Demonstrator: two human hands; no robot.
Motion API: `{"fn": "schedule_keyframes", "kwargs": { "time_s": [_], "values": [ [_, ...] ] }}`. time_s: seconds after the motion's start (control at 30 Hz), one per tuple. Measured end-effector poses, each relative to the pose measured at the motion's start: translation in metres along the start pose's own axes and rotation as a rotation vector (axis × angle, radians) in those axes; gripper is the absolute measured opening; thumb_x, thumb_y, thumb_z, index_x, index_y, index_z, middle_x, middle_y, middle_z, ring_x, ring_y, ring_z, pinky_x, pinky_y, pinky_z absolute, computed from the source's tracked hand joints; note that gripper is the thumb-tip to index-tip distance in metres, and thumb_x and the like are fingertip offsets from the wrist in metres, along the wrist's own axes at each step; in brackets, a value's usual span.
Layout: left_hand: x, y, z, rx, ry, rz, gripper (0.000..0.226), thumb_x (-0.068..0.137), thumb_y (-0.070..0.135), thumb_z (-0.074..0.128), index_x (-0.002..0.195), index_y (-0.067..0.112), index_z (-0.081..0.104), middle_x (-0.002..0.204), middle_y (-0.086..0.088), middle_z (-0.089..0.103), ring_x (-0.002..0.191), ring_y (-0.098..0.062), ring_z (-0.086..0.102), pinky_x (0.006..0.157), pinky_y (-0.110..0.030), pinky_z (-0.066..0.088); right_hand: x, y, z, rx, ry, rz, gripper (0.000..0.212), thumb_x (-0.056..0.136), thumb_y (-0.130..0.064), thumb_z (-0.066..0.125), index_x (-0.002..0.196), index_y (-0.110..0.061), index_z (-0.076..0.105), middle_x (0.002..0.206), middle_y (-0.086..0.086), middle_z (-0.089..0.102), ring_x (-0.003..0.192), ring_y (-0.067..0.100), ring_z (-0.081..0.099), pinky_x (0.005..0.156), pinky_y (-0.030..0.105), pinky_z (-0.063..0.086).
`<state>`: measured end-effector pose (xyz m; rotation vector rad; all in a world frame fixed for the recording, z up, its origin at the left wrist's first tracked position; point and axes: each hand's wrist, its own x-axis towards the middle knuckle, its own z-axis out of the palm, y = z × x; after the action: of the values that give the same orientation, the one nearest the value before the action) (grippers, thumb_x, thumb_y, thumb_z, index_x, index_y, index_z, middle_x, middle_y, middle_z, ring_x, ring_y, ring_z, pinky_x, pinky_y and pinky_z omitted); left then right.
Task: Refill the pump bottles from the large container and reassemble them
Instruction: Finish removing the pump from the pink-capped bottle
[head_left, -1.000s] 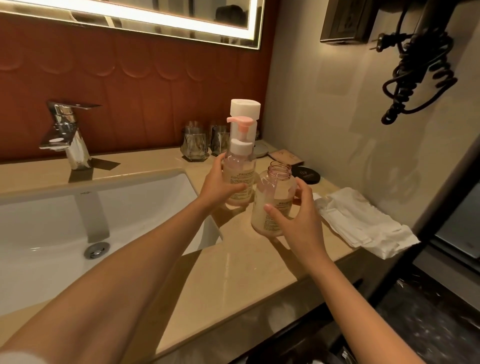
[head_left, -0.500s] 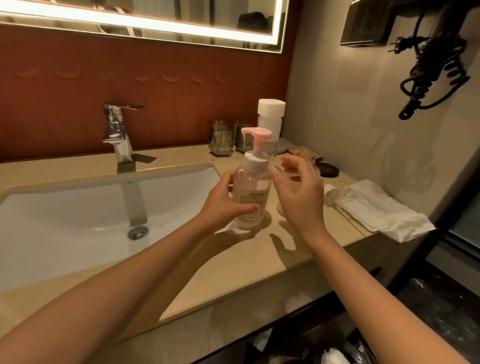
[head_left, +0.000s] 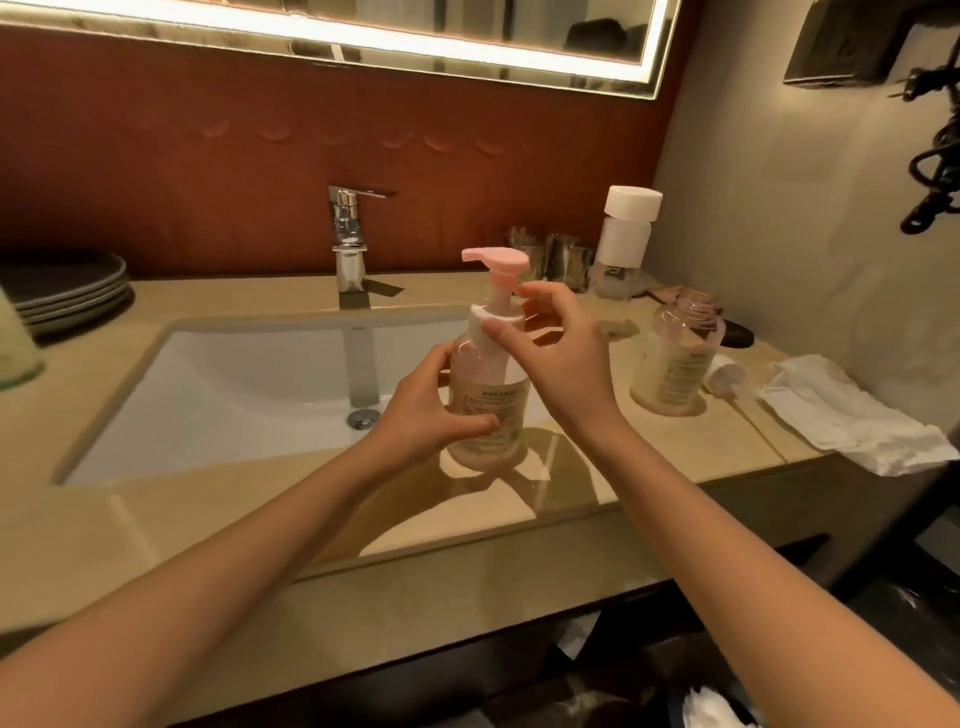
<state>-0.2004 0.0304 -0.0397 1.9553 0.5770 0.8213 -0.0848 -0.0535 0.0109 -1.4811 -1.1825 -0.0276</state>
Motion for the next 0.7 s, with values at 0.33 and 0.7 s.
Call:
{"fn": "schedule_keyframes", "kwargs": {
  "time_s": [0.33, 0.7],
  "values": [
    [-0.009, -0.007, -0.006, 0.005, 0.033, 0.011, 0.076, 0.07, 0.015, 0.079, 0.132, 0.029, 0.036, 0.122, 0.011, 0.048, 0.113, -0.008, 0.047, 0.079, -0.015, 0.046, -0.007, -0.009, 0.008, 0.0, -0.066, -0.043, 0.033, 0.088, -0.031, 0.059, 0.116, -0.012, 0.059, 0.112, 0.0, 0.062, 0.097, 0.01, 0.056, 0.075, 0.015, 0.044],
    [-0.01, -0.009, -0.004, 0.011, 0.051, 0.009, 0.076, 0.07, 0.017, 0.08, 0.131, 0.028, 0.036, 0.121, 0.012, 0.048, 0.111, -0.005, 0.045, 0.079, -0.013, 0.043, -0.001, -0.013, 0.004, 0.098, -0.129, 0.023, 0.028, 0.089, -0.013, 0.056, 0.117, -0.014, 0.057, 0.105, -0.006, 0.059, 0.099, 0.01, 0.056, 0.082, 0.019, 0.046]
  ]
}}
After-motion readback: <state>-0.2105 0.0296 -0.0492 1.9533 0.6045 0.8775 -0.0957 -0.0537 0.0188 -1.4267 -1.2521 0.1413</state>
